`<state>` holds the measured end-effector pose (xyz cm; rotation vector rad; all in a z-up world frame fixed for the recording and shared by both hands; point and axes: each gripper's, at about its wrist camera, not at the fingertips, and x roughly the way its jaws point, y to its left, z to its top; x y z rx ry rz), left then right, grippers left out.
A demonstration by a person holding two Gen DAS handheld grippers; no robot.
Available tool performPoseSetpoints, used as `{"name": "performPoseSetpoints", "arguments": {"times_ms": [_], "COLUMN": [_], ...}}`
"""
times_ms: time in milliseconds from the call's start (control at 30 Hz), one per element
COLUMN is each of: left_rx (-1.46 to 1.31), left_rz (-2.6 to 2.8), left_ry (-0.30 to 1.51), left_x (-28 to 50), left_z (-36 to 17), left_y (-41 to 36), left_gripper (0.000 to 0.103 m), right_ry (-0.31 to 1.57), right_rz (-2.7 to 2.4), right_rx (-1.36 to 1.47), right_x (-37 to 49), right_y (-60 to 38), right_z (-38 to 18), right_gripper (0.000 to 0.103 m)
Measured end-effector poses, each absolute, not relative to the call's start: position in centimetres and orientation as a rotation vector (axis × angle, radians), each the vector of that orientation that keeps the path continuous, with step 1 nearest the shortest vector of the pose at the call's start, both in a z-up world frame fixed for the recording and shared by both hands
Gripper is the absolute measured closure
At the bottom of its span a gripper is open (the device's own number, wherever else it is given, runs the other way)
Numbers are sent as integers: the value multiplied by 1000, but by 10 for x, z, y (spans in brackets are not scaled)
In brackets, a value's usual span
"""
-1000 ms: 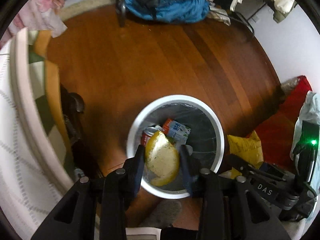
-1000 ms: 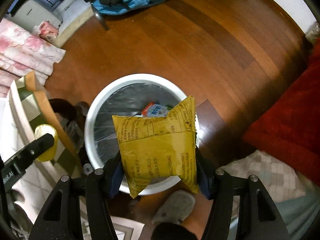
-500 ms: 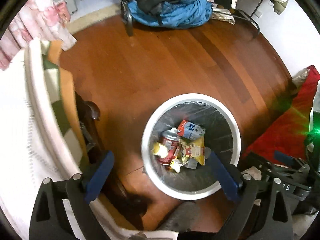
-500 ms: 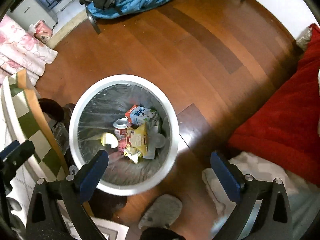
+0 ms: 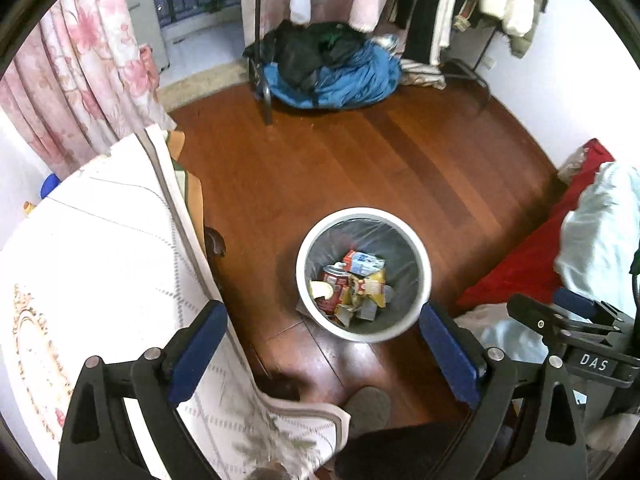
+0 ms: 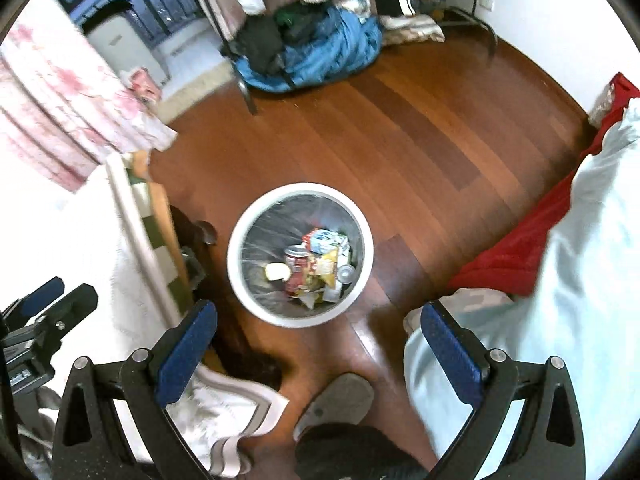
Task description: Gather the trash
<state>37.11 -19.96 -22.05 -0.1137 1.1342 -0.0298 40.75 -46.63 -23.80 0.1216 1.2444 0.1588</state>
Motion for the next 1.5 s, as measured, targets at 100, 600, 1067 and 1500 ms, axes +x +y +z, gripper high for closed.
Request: {"name": "performPoseSetpoints", "arguments": {"times_ms": [100, 600, 1067, 1500], "left_rx": [-107, -177, -192, -237], "left_rz": [-47, -155, -214, -209], "left_ry": [1094, 898, 836, 846], "left_x": [350, 232, 175, 166], "left_z": [-193, -66, -17, -12], "left_y": [-202, -199, -201, -190], "left_gripper": [4, 4, 4, 4], "right_ry": [1194, 1004, 968, 976], "right_rz": [188, 341, 437, 454], "right_rx": [128, 183, 189, 176], "right_x": [378, 245, 186, 183], "right_y": [-471, -489, -488, -483], "right_z": [-199, -51, 4, 21], "right_gripper": [0, 0, 0, 0]}}
